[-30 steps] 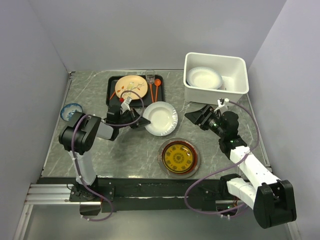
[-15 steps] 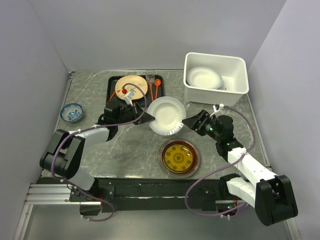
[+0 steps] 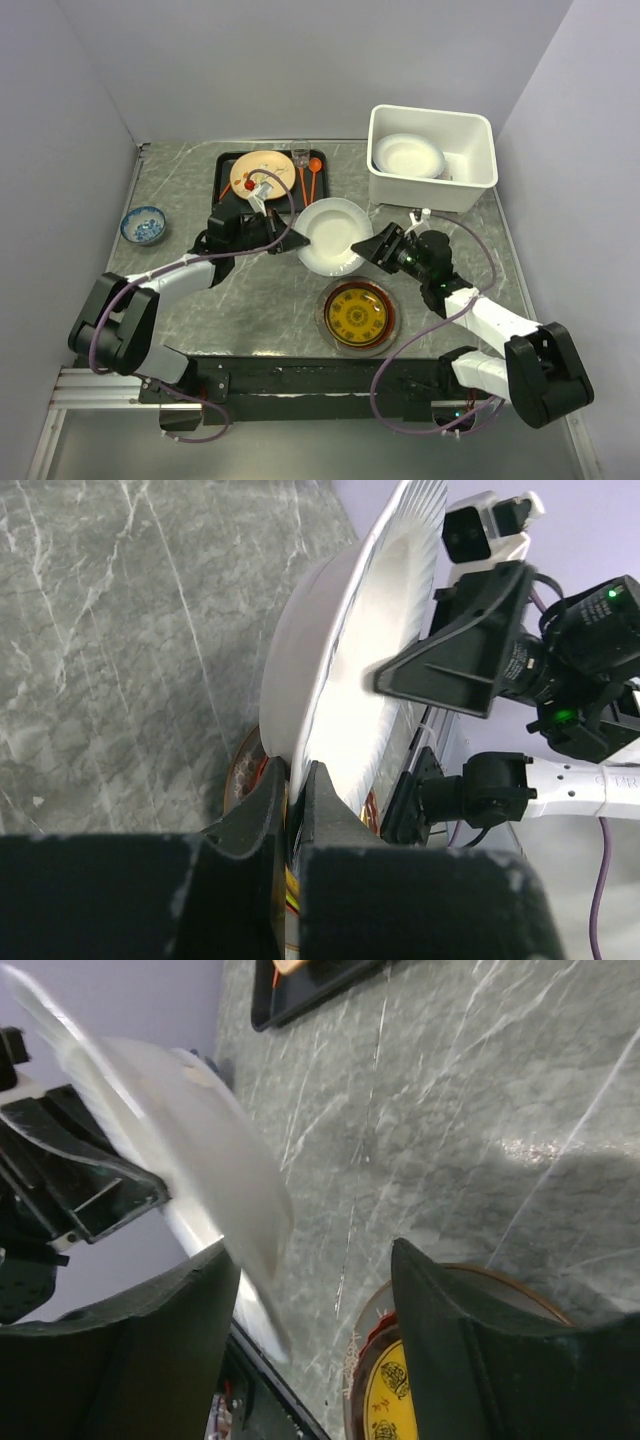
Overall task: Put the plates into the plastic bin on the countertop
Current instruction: Pick up the plate at the center of the board.
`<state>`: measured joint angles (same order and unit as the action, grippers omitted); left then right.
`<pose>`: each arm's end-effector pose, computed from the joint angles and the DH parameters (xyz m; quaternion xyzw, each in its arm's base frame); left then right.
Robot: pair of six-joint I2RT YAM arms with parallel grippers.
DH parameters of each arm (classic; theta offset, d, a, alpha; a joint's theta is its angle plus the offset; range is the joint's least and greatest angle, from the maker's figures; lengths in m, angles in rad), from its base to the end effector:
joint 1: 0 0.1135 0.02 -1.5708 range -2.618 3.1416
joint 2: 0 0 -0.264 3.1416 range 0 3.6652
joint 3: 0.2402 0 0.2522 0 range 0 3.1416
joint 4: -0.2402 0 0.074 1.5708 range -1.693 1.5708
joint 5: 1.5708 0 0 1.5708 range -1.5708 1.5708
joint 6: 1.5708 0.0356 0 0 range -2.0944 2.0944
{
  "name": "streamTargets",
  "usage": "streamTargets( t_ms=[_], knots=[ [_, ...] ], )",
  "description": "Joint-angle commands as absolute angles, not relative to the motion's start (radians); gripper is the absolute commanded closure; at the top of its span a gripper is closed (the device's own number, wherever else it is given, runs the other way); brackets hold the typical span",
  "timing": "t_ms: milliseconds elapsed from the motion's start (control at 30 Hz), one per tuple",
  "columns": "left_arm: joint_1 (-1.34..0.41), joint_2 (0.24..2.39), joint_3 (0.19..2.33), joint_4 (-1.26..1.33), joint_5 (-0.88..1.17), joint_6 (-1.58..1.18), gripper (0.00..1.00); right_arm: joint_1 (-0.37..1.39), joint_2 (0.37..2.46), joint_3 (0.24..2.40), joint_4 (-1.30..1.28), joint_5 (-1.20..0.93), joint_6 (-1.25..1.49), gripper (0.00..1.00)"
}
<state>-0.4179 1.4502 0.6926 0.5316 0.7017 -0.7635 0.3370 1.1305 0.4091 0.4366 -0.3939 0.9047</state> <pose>0.2704 -0.1452 0.2282 0.0846 0.7605 -0.5491 0.3361 0.2160 0.0901 0.2056 0.1072 0.7863 0.4694 0.3872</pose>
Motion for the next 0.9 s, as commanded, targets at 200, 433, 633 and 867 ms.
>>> streamTargets(
  t_ms=[200,433,633,867],
  knots=[
    [-0.426,1.407,0.681,0.649,0.739,-0.772,0.99,0.397,1.169,0.416,0.597,-0.373,0.94,1.0],
    [-0.426,1.413,0.693,0.608,0.703,-0.747,0.75,0.399,1.079,0.39,0.539,-0.324,0.92,1.0],
    [-0.43,1.422,0.713,0.514,0.6,-0.683,0.2,0.397,0.974,0.376,0.454,-0.284,0.9,1.0],
    [-0.431,1.42,0.719,0.445,0.47,-0.669,0.09,0.396,0.83,0.411,0.322,-0.235,0.87,1.0]
  ],
)
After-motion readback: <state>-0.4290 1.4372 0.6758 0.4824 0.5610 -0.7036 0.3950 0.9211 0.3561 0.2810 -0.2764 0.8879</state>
